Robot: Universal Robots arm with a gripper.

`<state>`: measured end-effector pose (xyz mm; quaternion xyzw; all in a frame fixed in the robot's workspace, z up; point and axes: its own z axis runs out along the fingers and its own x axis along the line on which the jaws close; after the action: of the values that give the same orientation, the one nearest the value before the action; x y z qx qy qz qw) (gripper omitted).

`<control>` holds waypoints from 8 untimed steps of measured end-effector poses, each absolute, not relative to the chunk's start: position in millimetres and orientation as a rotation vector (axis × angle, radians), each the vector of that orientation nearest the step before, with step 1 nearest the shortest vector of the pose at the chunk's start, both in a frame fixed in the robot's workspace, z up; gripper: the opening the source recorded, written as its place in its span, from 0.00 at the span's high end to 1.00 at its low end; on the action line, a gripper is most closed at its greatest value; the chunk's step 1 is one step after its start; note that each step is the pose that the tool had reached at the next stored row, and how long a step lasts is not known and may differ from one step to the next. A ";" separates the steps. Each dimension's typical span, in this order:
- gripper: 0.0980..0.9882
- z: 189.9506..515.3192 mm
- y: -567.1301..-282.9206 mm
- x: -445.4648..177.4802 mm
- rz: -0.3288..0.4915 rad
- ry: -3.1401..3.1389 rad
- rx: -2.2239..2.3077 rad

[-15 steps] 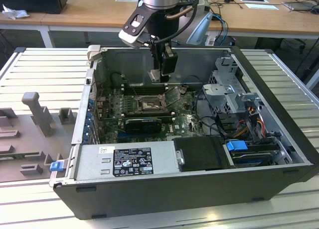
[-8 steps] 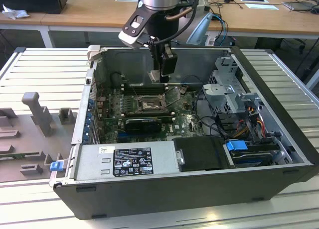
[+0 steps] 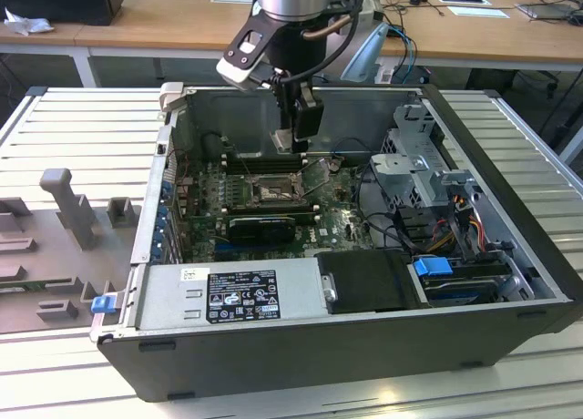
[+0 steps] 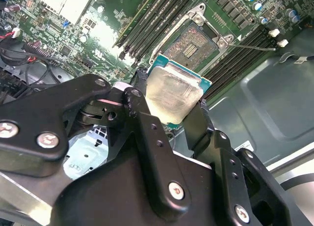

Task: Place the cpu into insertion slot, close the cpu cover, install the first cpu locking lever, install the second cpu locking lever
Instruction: 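Place the cpu into insertion slot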

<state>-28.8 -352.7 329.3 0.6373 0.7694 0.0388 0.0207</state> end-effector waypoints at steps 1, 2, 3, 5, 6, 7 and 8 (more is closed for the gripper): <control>0.50 329.1 -352.7 -28.9 0.120 2.385 1.977; 0.50 328.9 -352.7 -28.9 0.120 2.385 1.977; 0.50 328.7 -352.7 -28.9 0.120 2.384 1.978; 0.50 328.3 -352.7 -28.9 0.120 2.384 1.979; 0.50 328.2 -352.7 -28.9 0.120 2.383 1.979; 0.50 328.0 -352.7 -28.9 0.120 2.383 1.979; 0.50 327.7 -352.7 -28.8 0.120 2.382 1.980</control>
<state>-28.8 -352.7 327.7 0.6386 0.7682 0.0388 0.0208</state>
